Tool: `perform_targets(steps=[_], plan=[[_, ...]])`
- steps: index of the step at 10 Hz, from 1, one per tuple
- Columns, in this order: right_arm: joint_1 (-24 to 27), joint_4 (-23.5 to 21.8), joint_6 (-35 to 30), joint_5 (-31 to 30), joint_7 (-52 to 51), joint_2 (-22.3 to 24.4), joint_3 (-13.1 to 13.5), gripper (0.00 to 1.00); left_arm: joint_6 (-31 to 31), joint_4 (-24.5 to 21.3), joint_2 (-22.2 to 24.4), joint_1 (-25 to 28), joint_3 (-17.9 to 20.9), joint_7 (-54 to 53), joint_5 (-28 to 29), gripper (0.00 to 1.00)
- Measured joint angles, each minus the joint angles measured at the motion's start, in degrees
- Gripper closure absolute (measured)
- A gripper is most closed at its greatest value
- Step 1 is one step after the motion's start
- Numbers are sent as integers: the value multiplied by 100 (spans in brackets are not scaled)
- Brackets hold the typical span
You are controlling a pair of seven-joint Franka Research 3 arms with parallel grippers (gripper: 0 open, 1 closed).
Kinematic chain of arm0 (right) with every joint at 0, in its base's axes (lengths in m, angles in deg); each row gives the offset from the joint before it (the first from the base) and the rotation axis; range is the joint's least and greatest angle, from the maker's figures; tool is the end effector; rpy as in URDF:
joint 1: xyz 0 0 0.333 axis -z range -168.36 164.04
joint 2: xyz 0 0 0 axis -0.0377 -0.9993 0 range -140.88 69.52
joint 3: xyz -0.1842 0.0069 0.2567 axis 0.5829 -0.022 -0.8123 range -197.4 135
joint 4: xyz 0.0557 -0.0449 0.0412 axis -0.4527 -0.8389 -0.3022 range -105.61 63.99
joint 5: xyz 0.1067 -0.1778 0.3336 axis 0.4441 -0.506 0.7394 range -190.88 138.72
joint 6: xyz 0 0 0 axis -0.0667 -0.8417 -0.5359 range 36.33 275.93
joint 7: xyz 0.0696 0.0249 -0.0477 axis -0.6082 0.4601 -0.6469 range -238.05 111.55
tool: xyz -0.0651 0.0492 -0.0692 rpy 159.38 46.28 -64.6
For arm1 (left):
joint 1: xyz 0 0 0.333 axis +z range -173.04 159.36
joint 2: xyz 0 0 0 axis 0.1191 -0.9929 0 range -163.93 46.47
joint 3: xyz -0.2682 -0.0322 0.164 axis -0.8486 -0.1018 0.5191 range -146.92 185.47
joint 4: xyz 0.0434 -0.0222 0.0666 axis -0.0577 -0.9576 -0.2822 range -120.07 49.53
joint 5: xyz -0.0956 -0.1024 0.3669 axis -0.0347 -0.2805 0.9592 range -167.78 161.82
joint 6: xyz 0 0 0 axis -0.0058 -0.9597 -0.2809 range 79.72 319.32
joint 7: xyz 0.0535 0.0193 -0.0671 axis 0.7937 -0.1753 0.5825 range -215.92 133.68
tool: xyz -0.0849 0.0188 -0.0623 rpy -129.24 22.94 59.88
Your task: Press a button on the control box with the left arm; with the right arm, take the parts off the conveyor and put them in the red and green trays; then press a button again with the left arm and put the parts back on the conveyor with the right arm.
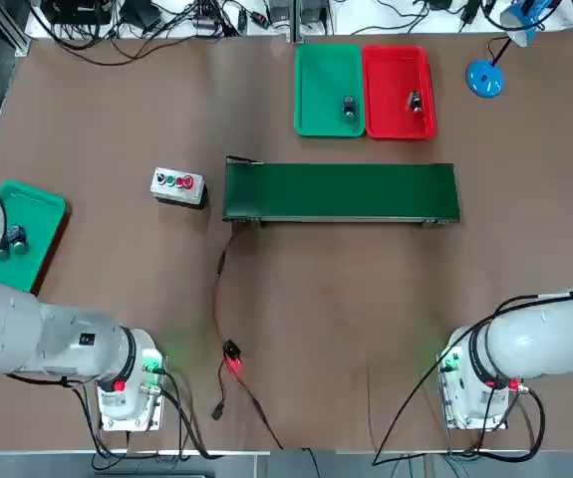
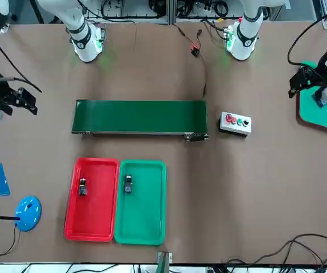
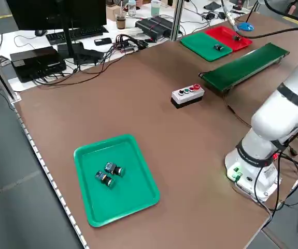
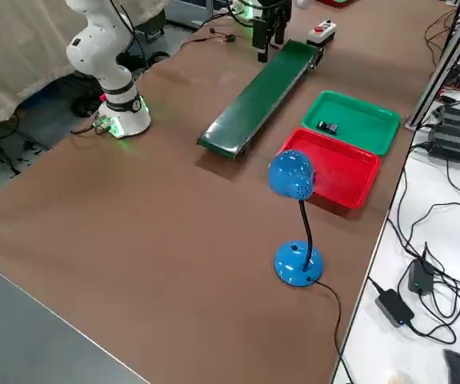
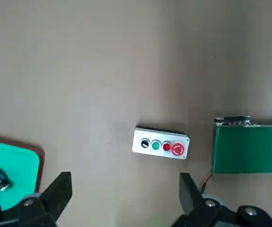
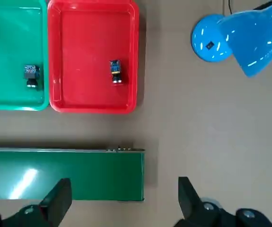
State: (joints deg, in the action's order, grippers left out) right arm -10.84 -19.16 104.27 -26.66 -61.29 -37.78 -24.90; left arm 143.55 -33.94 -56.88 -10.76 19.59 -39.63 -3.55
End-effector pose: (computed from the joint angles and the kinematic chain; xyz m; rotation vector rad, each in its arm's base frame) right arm 0.5703 0.0237 0.6102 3.1280 0.0124 0.0337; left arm 0.5418 -0.0352 0.6393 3.1303 -0.0581 0.0189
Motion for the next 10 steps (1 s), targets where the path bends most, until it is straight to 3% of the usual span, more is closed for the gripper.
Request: perform_targets(steps=[4,10], plan=[[-125,-32,782,15,4,-483,-6,0,19,250,-238,4,0,-9,0,0],[-305,-77,2993,351,-164,-2696,-15,0,16,300,-328,-2,-5,-9,0,0]])
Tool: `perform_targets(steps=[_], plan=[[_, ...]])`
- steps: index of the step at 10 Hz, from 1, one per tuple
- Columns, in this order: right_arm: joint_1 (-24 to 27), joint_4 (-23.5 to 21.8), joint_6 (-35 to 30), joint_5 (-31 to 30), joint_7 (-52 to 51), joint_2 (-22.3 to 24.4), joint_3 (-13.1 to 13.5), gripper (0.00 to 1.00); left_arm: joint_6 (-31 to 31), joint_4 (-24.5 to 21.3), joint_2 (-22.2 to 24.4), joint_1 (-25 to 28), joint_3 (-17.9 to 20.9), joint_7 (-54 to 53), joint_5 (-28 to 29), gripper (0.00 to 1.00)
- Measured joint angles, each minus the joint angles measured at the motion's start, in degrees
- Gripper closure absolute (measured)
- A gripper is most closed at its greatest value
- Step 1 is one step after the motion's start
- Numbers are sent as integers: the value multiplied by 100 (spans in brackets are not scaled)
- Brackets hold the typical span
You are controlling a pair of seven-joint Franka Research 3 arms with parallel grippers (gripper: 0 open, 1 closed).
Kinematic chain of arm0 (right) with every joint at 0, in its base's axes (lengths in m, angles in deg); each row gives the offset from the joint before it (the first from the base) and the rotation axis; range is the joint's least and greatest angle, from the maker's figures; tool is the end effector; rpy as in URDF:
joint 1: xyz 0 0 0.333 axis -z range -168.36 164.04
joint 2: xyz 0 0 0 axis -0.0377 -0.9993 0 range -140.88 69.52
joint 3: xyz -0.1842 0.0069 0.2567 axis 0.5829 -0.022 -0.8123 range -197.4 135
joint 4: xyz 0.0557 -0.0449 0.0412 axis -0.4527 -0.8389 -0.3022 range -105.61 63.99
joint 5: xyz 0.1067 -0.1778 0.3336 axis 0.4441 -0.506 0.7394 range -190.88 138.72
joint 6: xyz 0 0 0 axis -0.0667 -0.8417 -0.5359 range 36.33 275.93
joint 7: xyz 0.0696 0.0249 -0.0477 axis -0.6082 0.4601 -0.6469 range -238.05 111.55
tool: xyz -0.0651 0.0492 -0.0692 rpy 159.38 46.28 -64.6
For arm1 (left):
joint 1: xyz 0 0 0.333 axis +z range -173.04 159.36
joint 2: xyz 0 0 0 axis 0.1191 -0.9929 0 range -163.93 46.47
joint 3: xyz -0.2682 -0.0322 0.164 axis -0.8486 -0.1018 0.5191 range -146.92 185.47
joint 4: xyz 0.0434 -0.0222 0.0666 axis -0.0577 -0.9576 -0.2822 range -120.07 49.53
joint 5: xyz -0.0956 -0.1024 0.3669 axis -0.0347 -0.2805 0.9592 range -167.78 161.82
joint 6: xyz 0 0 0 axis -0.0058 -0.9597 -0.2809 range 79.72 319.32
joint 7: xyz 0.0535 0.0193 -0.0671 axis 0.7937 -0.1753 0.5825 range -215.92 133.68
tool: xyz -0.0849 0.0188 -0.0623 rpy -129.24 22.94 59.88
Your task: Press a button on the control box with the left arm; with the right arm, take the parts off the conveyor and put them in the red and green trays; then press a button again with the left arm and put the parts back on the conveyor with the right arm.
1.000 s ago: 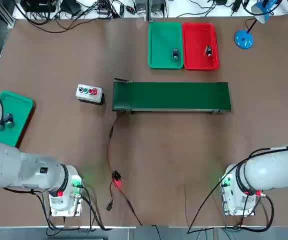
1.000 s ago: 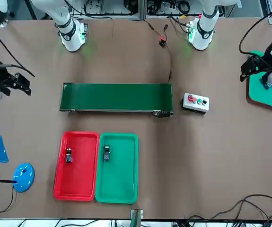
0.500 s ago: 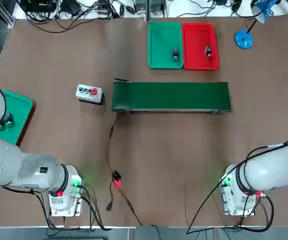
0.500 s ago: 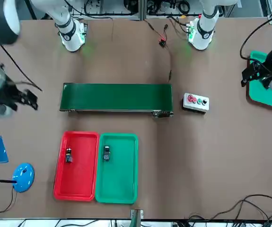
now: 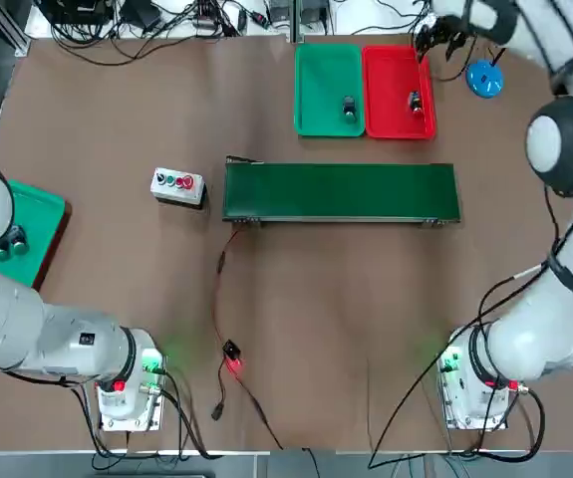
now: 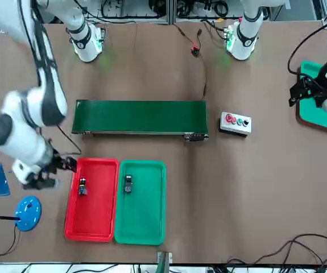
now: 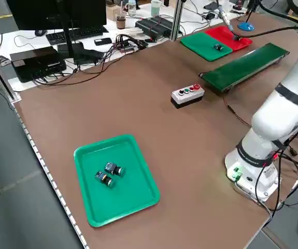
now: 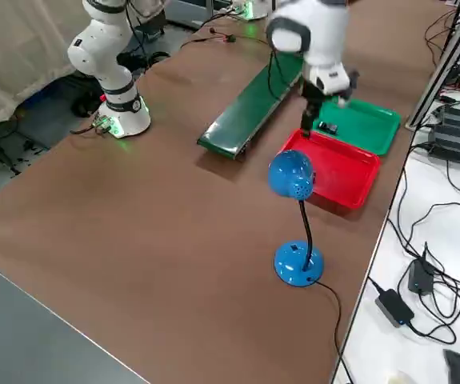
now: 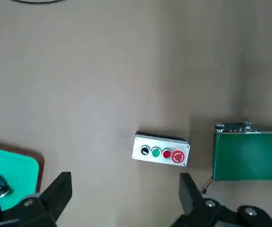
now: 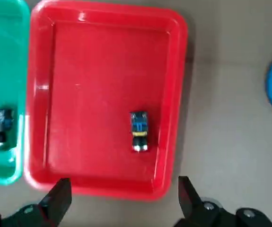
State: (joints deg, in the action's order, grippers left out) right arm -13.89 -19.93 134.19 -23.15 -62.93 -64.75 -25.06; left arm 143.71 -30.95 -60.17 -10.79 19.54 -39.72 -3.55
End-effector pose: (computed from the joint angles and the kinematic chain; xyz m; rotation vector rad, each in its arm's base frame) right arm 0.6897 0.0798 0.3506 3.1328 0.1260 0.0978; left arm 0.5601 -0.0372 0.6325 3.1307 -0.0627 0.0151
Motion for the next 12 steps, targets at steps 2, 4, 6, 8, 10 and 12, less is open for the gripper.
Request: perform_targets(steps=[2,4,6,8,10,12], plan=[[8,38,561,4,-146,-529,12,0,0,0,-20,-1,-3,1,0,0],[26,101,1065,10,-308,-864,24,0,0,0,-25,2,0,1,0,0],[63,124,1354,12,-328,-1123,34,1,0,2,-26,4,4,5,0,0],[83,167,1472,13,-375,-1320,35,0,0,3,-26,5,5,7,0,0],[70,188,1631,15,-403,-1436,23,1,0,3,-26,4,4,7,0,0],[32,203,1634,16,-408,-1493,16,1,0,3,-26,5,5,7,0,0]])
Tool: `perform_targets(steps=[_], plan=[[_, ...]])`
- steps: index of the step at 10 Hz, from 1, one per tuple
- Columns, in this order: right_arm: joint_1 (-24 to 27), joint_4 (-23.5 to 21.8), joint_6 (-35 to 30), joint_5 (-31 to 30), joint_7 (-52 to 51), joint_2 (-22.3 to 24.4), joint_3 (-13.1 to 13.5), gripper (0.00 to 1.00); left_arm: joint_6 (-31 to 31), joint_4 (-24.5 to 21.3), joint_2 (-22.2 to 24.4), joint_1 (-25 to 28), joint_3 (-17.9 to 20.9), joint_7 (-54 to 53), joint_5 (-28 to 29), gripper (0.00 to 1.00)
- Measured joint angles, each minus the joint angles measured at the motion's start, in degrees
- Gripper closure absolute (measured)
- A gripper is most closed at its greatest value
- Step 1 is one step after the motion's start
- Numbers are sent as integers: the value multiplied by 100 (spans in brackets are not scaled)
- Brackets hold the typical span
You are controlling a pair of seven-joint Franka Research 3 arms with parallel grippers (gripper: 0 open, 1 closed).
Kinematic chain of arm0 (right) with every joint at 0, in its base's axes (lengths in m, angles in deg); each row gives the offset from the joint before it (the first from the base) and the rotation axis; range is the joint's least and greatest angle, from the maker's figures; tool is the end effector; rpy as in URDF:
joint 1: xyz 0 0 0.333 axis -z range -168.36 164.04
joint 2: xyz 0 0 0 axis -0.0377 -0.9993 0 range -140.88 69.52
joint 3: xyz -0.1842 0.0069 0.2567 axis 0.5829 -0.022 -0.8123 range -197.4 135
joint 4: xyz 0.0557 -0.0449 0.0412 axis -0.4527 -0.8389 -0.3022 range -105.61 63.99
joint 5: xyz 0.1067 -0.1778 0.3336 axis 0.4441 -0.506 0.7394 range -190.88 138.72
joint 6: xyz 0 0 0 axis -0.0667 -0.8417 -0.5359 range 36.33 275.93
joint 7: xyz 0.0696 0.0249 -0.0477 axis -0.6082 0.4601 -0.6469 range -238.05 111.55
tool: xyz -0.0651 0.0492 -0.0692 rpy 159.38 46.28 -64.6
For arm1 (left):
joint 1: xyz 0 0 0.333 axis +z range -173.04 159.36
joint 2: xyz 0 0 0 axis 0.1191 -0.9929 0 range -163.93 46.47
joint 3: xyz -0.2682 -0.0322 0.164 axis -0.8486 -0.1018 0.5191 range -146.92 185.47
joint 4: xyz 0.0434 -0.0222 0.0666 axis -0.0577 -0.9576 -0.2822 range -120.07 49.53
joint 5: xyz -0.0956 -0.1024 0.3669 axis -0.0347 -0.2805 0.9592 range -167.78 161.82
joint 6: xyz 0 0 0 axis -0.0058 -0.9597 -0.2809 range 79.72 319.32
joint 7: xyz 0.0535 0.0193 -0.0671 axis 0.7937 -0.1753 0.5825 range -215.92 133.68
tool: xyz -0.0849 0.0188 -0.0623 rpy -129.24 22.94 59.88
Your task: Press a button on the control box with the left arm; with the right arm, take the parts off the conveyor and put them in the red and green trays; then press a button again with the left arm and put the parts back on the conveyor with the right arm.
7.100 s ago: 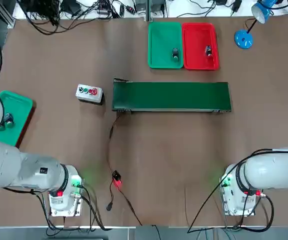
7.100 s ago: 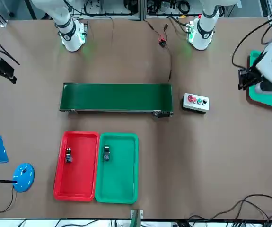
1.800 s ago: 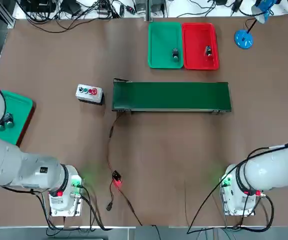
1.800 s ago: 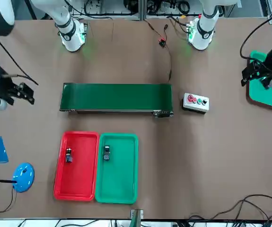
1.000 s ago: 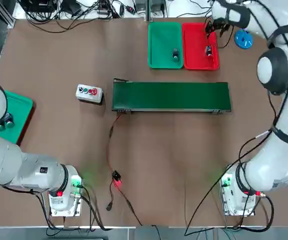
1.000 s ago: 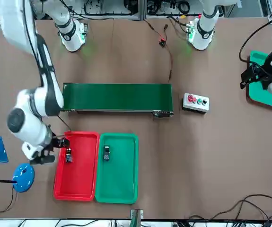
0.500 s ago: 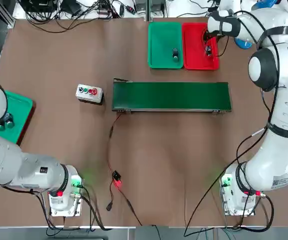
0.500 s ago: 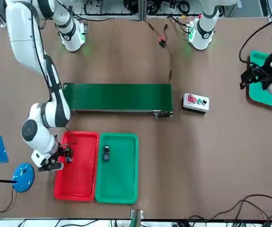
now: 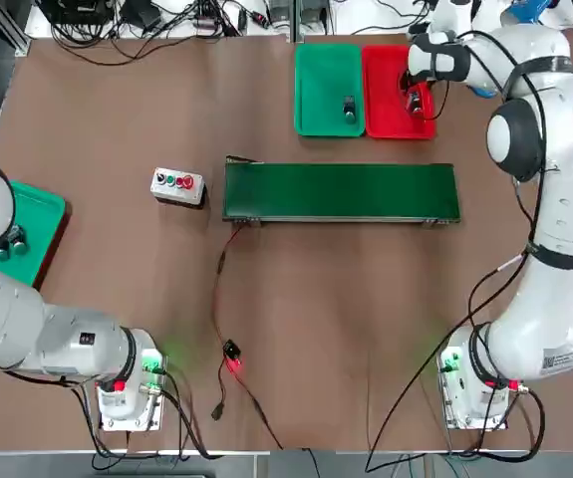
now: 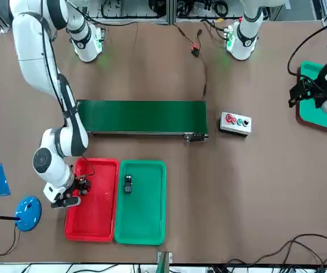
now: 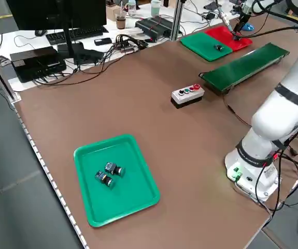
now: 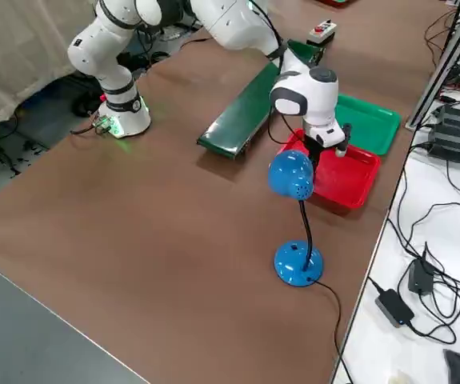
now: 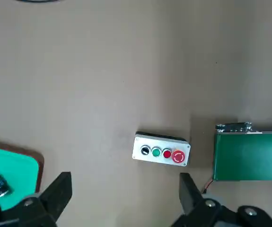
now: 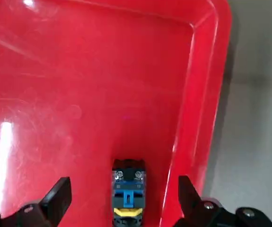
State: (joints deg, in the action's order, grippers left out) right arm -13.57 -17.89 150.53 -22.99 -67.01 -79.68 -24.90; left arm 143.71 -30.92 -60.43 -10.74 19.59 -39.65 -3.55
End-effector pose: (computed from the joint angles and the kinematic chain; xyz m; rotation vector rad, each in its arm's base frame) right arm 0.7139 0.0766 0.2107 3.0914 0.2344 0.1932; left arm 0.5615 -0.0363 0.6302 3.1310 -0.0580 0.0088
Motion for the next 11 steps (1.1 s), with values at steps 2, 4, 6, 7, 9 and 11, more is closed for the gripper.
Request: perform_targets(steps=[2,4,6,7,9,11], plan=[[-47,1,0,0,-6,-49,-3,1,0,0,0,0,0,1,0,0],[-67,1,2,1,-7,-88,-3,2,0,0,0,0,0,2,0,0],[-59,1,7,1,-8,-106,5,13,0,0,0,0,0,2,0,0],[-57,-9,67,3,-8,-115,6,24,0,0,0,0,0,2,0,0],[-44,-101,347,5,-8,-144,7,36,0,0,0,0,0,3,0,0],[-29,-125,391,8,-8,-152,7,42,0,0,0,0,0,3,0,0]])
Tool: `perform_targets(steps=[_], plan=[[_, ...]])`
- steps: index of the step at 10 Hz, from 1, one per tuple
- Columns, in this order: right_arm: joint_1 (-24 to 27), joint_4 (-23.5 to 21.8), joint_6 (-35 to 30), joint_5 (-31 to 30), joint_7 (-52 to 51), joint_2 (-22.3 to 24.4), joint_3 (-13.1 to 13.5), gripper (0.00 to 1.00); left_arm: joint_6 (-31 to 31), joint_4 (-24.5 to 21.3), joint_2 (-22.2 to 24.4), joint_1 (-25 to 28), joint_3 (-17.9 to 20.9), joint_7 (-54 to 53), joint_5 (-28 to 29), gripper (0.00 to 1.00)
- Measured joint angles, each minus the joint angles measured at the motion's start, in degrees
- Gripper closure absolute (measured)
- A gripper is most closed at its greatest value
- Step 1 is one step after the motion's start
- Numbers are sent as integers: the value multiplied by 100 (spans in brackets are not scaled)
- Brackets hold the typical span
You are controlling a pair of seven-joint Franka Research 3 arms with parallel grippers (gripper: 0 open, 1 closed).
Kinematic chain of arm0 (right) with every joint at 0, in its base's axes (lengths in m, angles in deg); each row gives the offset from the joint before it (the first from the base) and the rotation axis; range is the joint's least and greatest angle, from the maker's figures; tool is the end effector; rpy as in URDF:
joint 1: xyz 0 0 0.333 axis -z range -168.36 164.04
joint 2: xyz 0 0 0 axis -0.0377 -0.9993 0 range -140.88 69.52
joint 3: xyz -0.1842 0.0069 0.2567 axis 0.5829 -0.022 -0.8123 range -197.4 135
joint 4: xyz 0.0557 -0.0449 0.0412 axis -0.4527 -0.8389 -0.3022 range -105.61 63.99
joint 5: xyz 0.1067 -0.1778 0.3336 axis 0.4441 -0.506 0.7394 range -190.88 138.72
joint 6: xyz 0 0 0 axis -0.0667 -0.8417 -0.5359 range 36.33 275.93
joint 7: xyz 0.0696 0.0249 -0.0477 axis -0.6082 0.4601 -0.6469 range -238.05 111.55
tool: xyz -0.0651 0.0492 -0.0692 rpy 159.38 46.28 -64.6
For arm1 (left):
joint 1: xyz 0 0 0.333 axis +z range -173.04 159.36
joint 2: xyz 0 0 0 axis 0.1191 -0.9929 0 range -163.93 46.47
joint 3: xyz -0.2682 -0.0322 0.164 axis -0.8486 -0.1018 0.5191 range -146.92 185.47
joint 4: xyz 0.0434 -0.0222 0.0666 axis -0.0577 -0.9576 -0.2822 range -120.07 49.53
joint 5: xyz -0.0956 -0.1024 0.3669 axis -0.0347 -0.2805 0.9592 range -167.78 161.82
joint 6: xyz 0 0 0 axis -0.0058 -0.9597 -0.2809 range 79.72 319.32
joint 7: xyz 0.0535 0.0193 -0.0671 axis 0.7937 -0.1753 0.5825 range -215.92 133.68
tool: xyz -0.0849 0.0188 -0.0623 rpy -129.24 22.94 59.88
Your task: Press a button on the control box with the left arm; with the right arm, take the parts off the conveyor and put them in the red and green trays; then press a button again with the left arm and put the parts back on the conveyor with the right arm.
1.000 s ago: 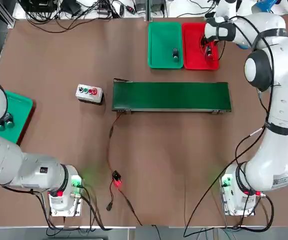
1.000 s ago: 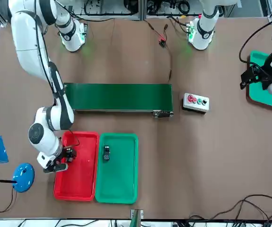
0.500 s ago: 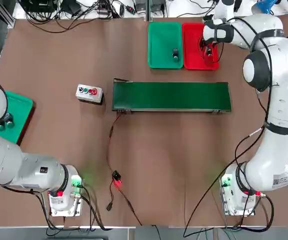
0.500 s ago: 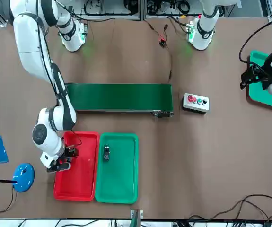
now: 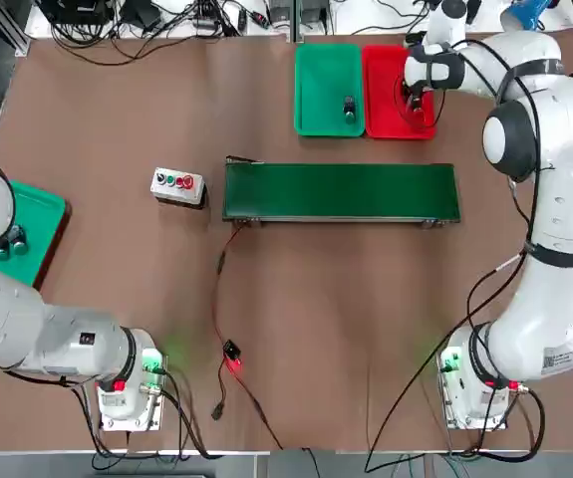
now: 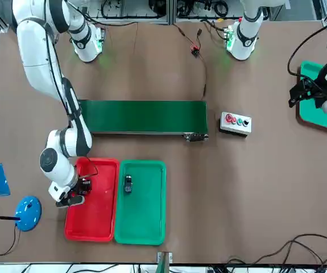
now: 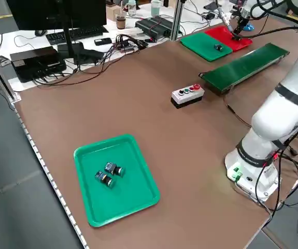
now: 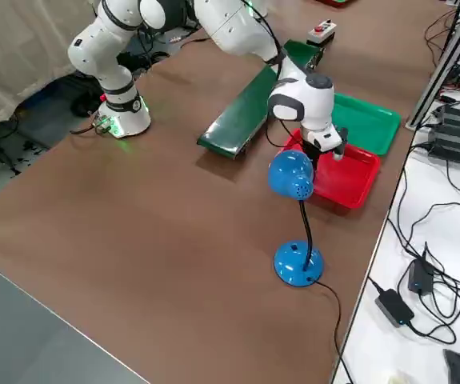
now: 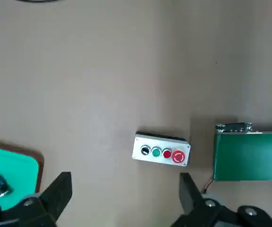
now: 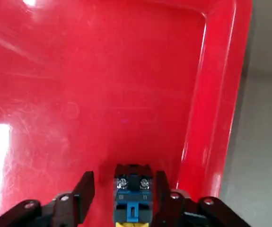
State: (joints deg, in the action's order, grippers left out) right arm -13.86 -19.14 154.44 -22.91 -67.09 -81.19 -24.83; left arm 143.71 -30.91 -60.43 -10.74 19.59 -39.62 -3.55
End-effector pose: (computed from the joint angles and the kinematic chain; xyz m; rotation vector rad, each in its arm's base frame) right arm 0.7102 0.0781 0.1894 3.0852 0.2423 0.2248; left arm 0.5615 -0.0363 0.6302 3.1310 -0.0572 0.0091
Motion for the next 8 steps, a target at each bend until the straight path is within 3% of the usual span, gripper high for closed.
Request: perform_targets(steps=[8], plan=[[81,-34,-234,2,-209,0,3,45,0,0,0,6,4,3,0,0]])
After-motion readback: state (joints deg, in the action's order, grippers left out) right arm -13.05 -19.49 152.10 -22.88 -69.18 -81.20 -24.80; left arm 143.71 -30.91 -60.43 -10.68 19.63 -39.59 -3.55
